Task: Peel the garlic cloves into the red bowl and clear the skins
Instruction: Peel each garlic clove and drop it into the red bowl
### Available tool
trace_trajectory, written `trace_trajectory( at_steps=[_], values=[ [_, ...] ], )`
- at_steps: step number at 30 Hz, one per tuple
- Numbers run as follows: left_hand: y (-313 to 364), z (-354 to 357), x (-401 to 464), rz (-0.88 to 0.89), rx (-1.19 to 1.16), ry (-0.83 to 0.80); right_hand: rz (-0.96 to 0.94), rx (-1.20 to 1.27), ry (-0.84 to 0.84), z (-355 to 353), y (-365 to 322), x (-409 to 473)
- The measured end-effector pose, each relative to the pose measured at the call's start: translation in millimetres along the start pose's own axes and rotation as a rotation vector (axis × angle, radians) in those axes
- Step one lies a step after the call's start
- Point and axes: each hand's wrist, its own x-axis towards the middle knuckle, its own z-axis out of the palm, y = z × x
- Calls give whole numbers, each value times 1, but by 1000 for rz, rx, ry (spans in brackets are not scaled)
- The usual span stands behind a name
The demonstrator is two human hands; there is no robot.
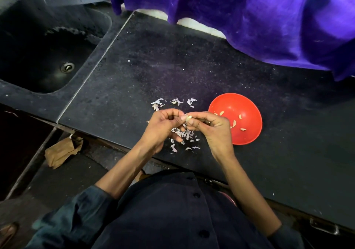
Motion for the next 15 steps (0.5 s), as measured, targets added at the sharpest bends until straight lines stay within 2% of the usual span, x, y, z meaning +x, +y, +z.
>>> trace_trajectory(
  at_steps=[8,15],
  values=[
    [1,6,-4,68,82,38,-101,-143,53,0,1,-3],
    [-4,10,-5,200,306,132,-185,-406,64,-2,0,-4]
  ],
)
